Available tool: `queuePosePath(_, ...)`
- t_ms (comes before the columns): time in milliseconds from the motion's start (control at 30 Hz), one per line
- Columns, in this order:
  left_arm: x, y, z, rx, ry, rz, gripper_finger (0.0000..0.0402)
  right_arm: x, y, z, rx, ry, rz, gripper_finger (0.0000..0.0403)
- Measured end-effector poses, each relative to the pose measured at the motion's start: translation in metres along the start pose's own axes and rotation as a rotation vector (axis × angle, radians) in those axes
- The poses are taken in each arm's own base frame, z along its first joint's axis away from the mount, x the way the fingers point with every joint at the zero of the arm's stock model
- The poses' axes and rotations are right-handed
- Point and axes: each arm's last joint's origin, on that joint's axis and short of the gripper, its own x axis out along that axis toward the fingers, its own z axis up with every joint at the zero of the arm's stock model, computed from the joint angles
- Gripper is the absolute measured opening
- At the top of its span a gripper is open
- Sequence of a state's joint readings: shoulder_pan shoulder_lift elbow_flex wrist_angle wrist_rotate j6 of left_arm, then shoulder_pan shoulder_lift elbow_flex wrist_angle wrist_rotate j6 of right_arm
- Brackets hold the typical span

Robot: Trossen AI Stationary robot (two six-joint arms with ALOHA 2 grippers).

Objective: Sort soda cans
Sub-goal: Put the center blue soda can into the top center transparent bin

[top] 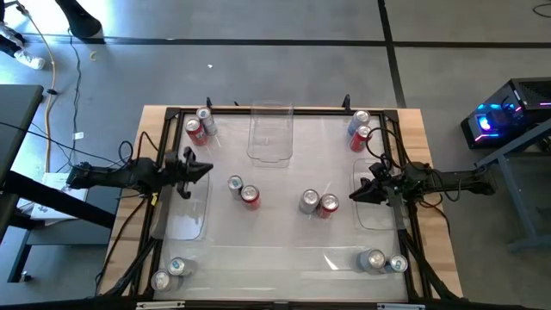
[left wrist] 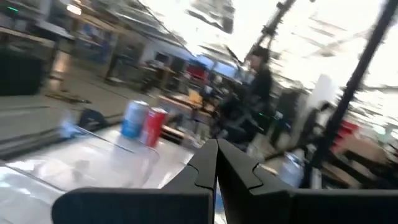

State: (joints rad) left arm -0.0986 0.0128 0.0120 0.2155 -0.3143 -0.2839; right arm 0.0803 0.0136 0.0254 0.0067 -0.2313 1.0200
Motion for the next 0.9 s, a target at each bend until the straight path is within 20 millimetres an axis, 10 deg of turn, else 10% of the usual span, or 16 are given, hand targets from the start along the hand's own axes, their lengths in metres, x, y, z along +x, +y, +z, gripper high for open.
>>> queuePosePath(467, 0.015, -0.018, 0.047, 0.256, -0.078, 0.016, 0.0159, 0.0, 0.0, 0.0, 0.0, 0.0, 0.0, 0.0132)
queuePosePath(900, 0.078, -0.042, 0.085, 0.419, 0.59, 0.075, 0.03, 0.0, 0.0, 0.0, 0.0, 0.0, 0.0, 0.0132)
